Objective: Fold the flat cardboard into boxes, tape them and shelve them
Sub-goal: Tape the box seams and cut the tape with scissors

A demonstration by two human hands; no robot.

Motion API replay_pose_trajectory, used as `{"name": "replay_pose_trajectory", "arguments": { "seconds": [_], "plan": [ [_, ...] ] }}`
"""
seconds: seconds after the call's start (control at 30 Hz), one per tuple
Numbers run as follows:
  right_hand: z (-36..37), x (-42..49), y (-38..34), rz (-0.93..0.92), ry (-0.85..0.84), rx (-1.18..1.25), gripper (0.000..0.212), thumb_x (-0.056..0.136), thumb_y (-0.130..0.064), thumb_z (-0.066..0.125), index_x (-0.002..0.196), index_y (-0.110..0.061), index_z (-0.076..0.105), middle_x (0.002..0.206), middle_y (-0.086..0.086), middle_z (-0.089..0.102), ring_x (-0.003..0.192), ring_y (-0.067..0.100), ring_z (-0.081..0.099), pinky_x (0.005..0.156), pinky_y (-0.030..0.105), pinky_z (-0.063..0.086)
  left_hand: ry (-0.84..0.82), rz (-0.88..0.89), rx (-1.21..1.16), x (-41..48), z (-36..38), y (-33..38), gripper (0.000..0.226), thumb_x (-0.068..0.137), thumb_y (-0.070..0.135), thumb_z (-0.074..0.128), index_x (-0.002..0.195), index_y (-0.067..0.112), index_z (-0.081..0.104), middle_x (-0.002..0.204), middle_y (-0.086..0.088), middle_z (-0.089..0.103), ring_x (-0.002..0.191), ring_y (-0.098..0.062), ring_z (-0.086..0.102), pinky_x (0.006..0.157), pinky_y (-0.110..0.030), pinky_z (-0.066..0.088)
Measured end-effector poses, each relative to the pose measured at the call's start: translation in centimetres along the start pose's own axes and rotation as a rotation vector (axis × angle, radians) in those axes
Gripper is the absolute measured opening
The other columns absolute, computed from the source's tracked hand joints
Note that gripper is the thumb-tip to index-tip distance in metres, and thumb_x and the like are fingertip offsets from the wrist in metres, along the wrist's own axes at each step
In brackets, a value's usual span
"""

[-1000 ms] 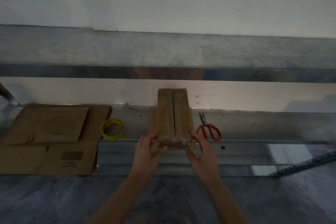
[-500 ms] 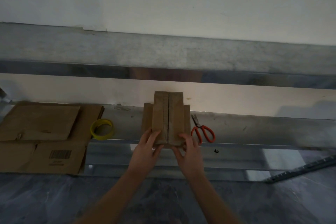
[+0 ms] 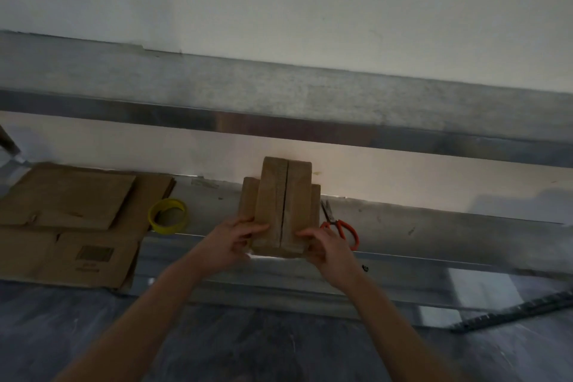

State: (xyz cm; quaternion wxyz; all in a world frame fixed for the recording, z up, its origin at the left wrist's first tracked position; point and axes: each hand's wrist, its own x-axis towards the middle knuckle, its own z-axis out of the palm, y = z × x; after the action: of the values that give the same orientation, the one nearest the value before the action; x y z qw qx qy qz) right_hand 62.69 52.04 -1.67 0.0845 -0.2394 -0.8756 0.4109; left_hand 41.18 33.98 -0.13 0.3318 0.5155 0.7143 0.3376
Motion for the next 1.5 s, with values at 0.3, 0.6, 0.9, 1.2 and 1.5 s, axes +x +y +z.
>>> {"name": "replay_pose_trajectory", "arguments": {
  "seconds": [0.3, 0.6, 0.9, 1.2, 1.5],
  "plan": [
    [1.2, 0.6, -0.5, -0.001, 0.081, 0.007, 0.045, 0.078, -0.031, 0.08, 0.116, -0.04, 0.056, 0.122, -0.011, 0.048, 0.11, 0.008, 0.056, 0.099, 0.026, 0.049, 0.348, -0.029, 0.175, -0.3, 3.6, -0.6, 0.062, 0.082, 0.012, 0.074, 0.131, 0.043, 0.051, 0.135, 0.005, 0.048, 0.114, -0.009, 0.054, 0.102, -0.023, 0.045],
    [2.6, -0.6, -1.7, 0.182, 0.181, 0.381, 0.054, 0.079, -0.033, 0.079, 0.123, -0.039, 0.048, 0.118, -0.017, 0.062, 0.102, -0.004, 0.061, 0.086, 0.016, 0.052, 0.399, -0.129, -0.001, -0.2, 4.0, -0.1, 0.069, 0.081, 0.03, 0.075, 0.131, 0.058, 0.036, 0.127, 0.01, 0.043, 0.103, 0.0, 0.053, 0.085, -0.007, 0.046],
    [4.6, -1.0, -2.9, 0.428, 0.166, 0.781, 0.028, 0.099, -0.031, 0.054, 0.124, -0.041, 0.046, 0.124, -0.008, 0.053, 0.11, 0.012, 0.057, 0.075, 0.028, 0.058, 0.344, -0.163, -0.167, 0.3, 3.5, 0.6, 0.078, 0.087, 0.029, 0.069, 0.14, 0.06, 0.02, 0.148, 0.005, 0.031, 0.122, -0.007, 0.047, 0.1, -0.032, 0.049],
    [4.6, -2.1, -4.6, 0.43, 0.297, 0.927, 0.02, 0.097, -0.023, 0.058, 0.112, -0.035, 0.062, 0.125, -0.005, 0.059, 0.114, 0.016, 0.059, 0.077, 0.025, 0.056, 0.346, -0.179, -0.233, -0.5, 2.8, 0.6, 0.101, 0.078, 0.019, 0.079, 0.149, 0.045, 0.013, 0.143, 0.006, 0.032, 0.127, -0.011, 0.044, 0.102, -0.039, 0.048],
    [6.8, -1.5, -6.3, 0.463, 0.386, 0.787, 0.036, 0.096, -0.018, 0.061, 0.12, -0.043, 0.051, 0.121, -0.012, 0.057, 0.106, 0.007, 0.058, 0.091, 0.038, 0.054, 0.278, -0.233, -0.328, -0.7, 1.7, 0.1, 0.087, 0.084, 0.02, 0.073, 0.152, 0.03, 0.019, 0.137, 0.011, 0.042, 0.114, -0.005, 0.054, 0.086, -0.015, 0.049]
  ]
}}
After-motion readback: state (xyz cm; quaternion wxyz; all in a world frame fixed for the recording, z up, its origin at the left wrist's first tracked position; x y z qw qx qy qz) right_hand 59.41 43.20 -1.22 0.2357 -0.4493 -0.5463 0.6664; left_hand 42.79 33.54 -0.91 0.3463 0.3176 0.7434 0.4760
